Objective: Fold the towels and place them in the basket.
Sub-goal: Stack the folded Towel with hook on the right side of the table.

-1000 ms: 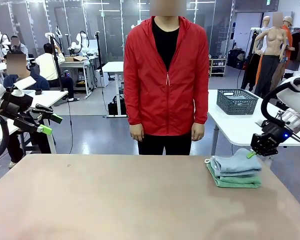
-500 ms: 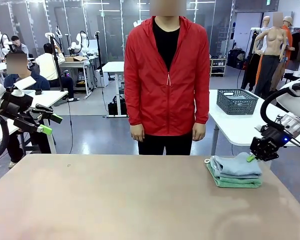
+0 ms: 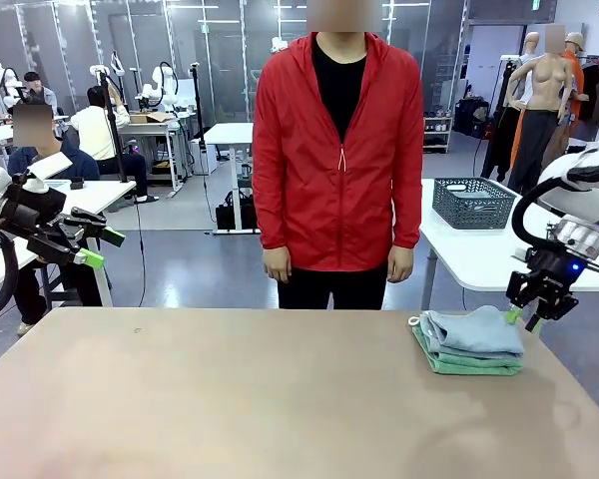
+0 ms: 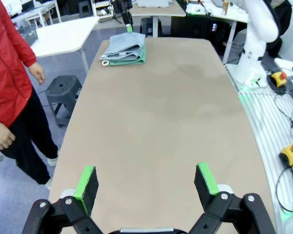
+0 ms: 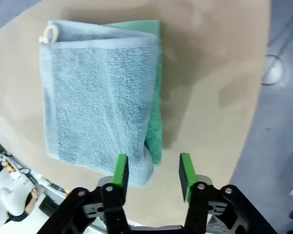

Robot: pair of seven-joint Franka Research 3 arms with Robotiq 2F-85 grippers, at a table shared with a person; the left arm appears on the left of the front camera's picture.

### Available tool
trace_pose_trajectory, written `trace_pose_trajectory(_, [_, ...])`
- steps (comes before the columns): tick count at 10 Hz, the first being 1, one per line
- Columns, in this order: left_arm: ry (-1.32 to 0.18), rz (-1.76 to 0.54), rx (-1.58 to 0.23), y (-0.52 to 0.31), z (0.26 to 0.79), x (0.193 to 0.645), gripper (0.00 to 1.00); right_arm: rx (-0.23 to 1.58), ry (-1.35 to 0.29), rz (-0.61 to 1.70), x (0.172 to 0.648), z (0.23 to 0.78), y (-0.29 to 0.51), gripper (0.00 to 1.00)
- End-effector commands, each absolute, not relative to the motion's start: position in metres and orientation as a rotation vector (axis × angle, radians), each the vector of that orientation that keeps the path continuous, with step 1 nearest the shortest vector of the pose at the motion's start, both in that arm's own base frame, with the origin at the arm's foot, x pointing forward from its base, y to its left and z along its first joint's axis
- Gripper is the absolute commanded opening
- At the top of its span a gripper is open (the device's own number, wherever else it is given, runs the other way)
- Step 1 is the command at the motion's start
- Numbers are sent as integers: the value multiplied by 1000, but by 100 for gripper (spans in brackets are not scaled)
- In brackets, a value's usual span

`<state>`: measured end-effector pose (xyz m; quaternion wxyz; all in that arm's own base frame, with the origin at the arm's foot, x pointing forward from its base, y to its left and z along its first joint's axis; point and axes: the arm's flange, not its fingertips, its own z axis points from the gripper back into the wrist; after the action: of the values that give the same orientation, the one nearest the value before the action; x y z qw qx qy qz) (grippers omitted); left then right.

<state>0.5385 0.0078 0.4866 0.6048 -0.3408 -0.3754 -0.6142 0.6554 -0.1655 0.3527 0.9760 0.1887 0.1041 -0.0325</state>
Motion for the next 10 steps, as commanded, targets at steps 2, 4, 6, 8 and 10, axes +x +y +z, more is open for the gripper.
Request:
trace_pose_trajectory(2, [-865, -1429, -784, 7, 489, 537, 100, 297, 144, -13, 641, 414, -134, 100])
trace_pose_trajectory(4, [-865, -1429, -784, 7, 489, 537, 100, 289, -52, 32, 593, 522, -91, 100])
trace_pose_trajectory(6, [-865, -1429, -784, 7, 489, 537, 100, 241, -205, 97, 536, 605, -48, 100])
trace_pose_trajectory(8, [-865, -1429, -784, 7, 489, 537, 100, 205, -309, 135, 502, 643, -21, 100])
trace_pose_trajectory(10, [-865, -1429, -784, 7, 489, 537, 100, 175, -340, 160, 482, 654, -9, 100])
